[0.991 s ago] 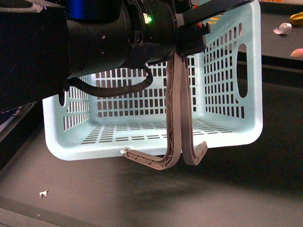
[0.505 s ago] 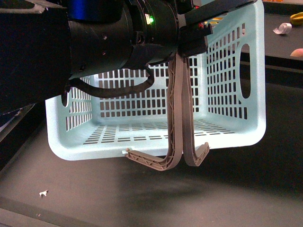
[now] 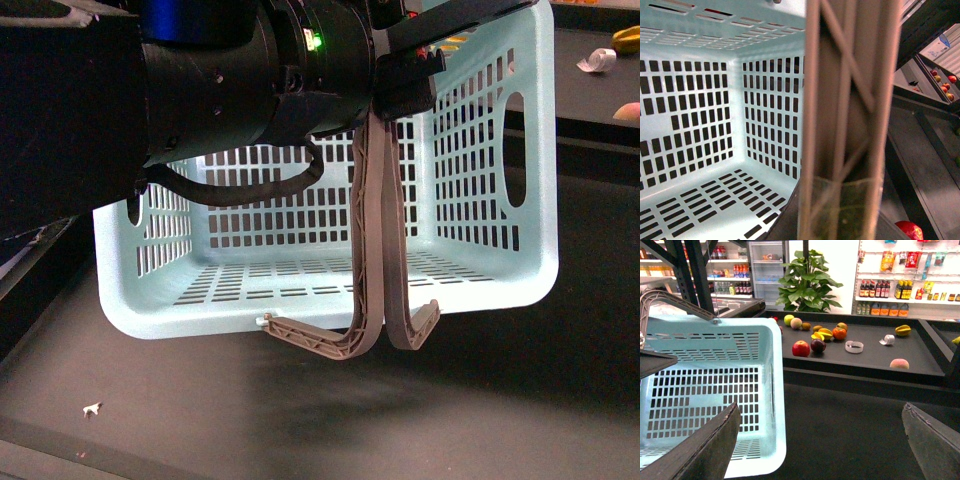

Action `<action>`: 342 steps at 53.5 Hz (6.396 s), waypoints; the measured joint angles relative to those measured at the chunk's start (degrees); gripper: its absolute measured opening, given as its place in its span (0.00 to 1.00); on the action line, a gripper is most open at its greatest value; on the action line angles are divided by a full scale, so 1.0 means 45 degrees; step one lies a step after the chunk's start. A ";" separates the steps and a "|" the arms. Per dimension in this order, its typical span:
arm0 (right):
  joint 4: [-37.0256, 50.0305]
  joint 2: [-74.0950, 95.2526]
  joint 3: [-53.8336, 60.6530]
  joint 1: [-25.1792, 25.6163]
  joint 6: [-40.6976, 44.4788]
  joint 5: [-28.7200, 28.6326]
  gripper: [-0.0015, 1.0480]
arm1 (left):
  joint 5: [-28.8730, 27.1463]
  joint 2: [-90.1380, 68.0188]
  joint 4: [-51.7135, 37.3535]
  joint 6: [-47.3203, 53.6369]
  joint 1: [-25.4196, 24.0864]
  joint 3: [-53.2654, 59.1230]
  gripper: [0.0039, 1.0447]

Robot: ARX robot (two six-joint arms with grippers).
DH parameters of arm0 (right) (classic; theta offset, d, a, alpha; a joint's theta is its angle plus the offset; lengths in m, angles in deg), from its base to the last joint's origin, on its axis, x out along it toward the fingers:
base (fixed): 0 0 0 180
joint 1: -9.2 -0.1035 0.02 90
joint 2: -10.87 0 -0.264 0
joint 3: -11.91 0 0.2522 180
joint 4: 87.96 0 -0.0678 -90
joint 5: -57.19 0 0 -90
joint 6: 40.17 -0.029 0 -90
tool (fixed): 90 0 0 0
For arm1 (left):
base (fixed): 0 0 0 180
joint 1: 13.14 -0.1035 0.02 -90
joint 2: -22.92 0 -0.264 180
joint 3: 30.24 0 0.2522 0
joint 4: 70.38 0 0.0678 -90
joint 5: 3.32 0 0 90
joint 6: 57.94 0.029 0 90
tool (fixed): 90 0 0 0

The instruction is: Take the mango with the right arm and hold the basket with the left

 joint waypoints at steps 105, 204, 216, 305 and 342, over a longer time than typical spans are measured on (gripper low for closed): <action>1.6038 3.5141 -0.8116 0.7106 -0.1316 0.0991 0.92 | -0.0019 -0.0010 0.0005 0.0053 -0.0015 -0.0024 0.05; 1.4207 3.0794 -0.6994 0.5076 -0.2438 -0.0457 0.59 | -0.0005 -0.0010 0.0005 0.0049 -0.0015 -0.0024 0.05; 1.2356 2.6544 -0.5746 0.2948 -0.3575 -0.1394 0.59 | -0.0010 -0.0010 0.0005 0.0049 -0.0015 -0.0024 0.05; 0.9865 2.3795 -0.8752 -0.3672 -0.5984 0.0311 0.92 | 0.0058 -0.0019 0.0015 0.0131 -0.0005 -0.0024 0.05; 0.6173 1.2565 -0.2681 -0.0777 -0.5090 0.1078 0.92 | 0.0010 -0.0087 0.0053 0.0175 -0.0024 -0.0029 0.05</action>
